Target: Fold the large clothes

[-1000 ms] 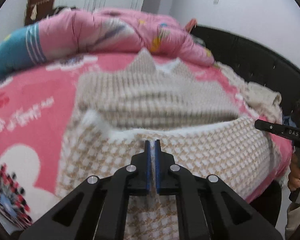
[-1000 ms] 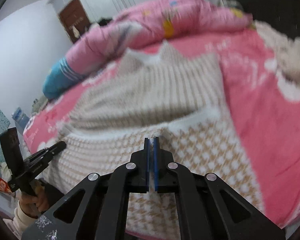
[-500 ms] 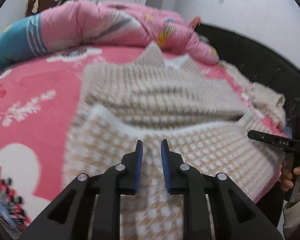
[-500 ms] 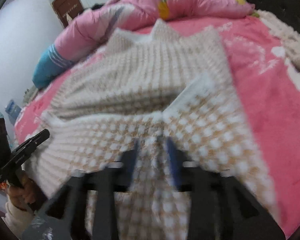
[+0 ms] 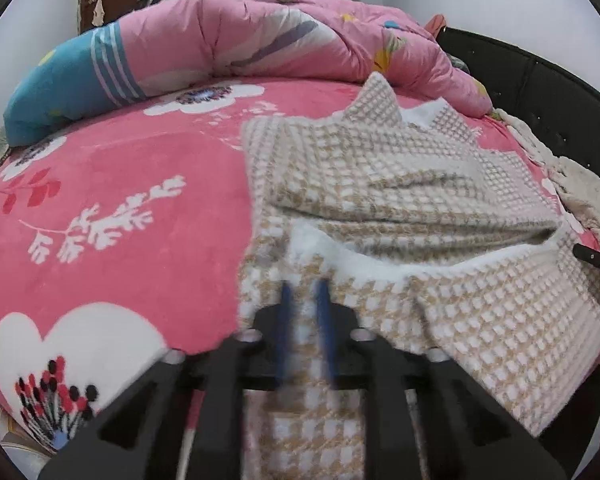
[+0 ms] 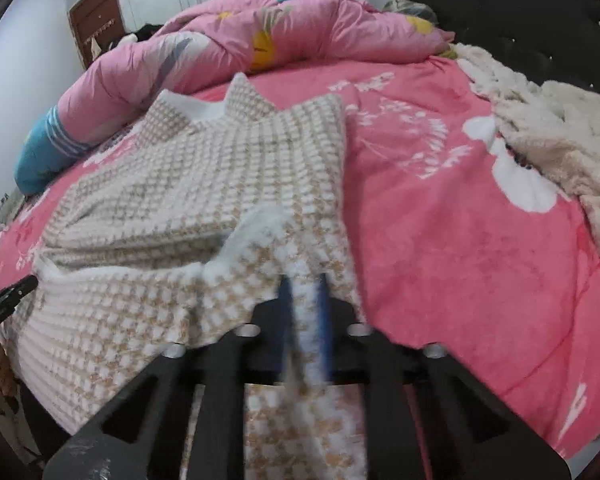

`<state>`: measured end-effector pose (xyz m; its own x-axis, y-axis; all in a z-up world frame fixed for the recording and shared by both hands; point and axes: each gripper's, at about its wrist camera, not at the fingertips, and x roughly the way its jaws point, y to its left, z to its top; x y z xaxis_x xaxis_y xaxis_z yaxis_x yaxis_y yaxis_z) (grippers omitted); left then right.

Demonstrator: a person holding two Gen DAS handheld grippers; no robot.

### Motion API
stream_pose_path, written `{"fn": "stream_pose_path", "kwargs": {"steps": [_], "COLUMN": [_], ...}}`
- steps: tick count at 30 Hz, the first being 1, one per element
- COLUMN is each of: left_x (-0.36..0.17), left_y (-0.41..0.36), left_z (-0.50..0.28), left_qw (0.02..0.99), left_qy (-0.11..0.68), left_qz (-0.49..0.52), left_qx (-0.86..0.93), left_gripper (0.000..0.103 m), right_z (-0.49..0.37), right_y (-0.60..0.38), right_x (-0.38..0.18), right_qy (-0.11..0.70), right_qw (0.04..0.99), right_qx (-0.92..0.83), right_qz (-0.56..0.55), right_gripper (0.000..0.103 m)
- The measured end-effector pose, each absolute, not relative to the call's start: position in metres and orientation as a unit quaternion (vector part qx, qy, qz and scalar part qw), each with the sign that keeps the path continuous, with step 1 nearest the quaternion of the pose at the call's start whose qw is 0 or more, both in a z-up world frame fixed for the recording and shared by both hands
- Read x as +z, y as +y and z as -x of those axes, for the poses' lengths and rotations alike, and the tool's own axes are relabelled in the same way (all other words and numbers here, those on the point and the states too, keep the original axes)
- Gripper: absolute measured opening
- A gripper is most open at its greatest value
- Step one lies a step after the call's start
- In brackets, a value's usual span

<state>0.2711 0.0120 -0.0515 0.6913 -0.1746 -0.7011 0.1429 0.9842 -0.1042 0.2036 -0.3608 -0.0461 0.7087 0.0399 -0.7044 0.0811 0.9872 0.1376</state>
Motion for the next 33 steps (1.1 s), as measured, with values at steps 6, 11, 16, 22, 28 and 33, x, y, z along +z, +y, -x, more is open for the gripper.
{"fn": "stream_pose_path", "kwargs": {"steps": [6,11,16,22,28,33], "left_x": [-0.022,-0.066,-0.055,-0.009,-0.021,-0.077], "left_y": [0.024,0.025,0.029,0.032,-0.043,-0.076], "left_z": [-0.251,-0.279,-0.268,-0.239,-0.234,-0.256], "left_qw": [0.940,0.915,0.922,0.944,0.905,0.886], "left_qy": [0.332,0.396,0.380,0.318,0.360,0.412], "left_qz": [0.031,0.041,0.043,0.041,0.052,0.031], "left_qx": [-0.073,-0.061,-0.059,-0.079,-0.223,-0.208], "left_gripper": [0.006,0.010,0.028,0.032,0.032,0.032], "right_z": [-0.198,-0.237,-0.228,-0.190,-0.196,-0.228], "right_y": [-0.350,-0.352,-0.359,-0.369,-0.309,-0.254], "right_x": [-0.011,-0.059,-0.062,-0.015,-0.013,-0.081], "right_qy": [0.325,0.388,0.399,0.352,0.365,0.459], "right_qw": [0.943,0.920,0.914,0.930,0.913,0.878], "right_qx": [-0.006,-0.026,-0.022,-0.009,0.137,0.129], "right_qz": [-0.071,-0.054,-0.068,-0.105,-0.122,-0.046], "right_gripper": [0.006,0.006,0.023,0.050,0.050,0.046]}}
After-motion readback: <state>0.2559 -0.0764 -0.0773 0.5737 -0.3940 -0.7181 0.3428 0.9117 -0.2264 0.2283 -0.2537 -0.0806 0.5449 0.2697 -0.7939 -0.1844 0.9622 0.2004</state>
